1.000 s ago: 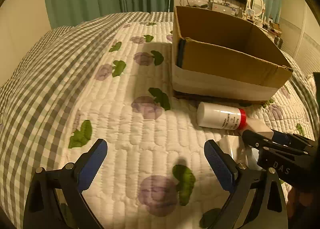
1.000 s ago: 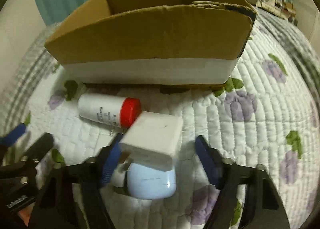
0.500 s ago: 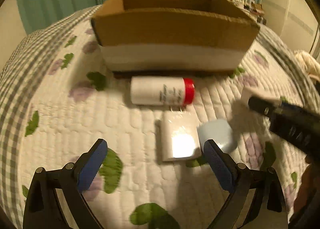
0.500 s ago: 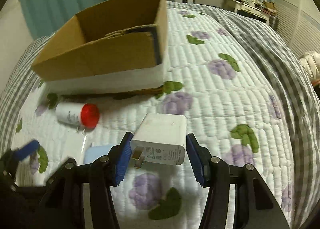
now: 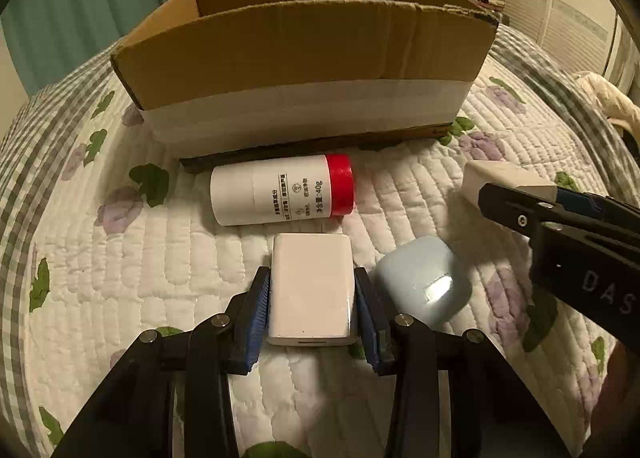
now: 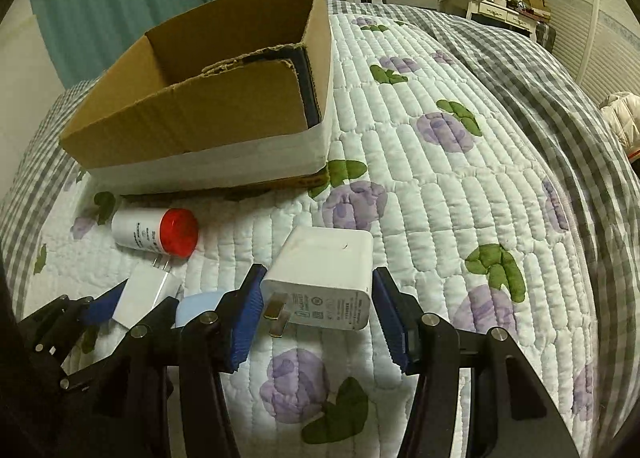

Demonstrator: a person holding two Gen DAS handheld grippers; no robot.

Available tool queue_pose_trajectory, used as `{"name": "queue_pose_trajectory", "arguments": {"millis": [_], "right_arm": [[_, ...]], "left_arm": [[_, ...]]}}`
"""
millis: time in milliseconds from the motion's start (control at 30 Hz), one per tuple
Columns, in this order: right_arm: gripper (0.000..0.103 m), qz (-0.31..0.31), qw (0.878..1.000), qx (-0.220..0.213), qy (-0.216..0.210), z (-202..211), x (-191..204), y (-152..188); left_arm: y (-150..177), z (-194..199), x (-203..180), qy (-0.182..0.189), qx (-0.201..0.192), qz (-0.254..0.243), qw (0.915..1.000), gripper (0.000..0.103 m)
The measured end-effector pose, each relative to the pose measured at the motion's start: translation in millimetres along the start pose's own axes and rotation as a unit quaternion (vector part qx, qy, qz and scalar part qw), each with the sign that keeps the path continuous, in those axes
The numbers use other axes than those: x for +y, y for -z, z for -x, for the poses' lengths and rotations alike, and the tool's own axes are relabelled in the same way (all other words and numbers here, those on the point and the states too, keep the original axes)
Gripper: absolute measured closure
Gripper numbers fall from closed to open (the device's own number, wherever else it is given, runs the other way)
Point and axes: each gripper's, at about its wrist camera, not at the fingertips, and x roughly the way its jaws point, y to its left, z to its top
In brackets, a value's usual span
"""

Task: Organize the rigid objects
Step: 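Lower both white chargers into the cardboard box and open both grippers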

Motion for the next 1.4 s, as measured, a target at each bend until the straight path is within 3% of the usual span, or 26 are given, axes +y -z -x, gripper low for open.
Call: {"name": "queue_pose_trajectory", "arguments": {"millis": [100,533,833,1000,1200,1400], "right_arm": [[0.05,0.008,1.0,-0.004,0.003,4.3,2.6,1.8],[0.052,0.053,0.997,-0.054,-0.012,63.5,27.0,-16.6],[0.052,0.061,0.99,-0.121,-0.032,113.4,35.4,-61.3],[0.052,0.081,0.984,-0.151,-0.04,128.9,44.0,-97.8],[0.052,0.089,0.982,-0.161,-0.05,119.9,47.2,-137.0],[0.052,0.106,0.981,-0.156,-0.039,94.2,51.8,-160.5]], "left_arm": [[-3.4,13.2,8.0,0.015,-0.005,0.018,0.9997,0.062],[-40.0,92.2,38.5,0.018,-0.082,0.047,0.9953,0.062],[-84.4,117.0,51.2,0.019,-0.116,0.049,0.9919,0.062],[-121.5,114.5,59.2,0.019,-0.12,0.054,0.9911,0.062],[-163.3,95.1,65.9,0.013,-0.121,0.056,0.9909,0.062],[-173.8,53.7,63.4,0.009,-0.09,0.046,0.9949,0.062]]}}
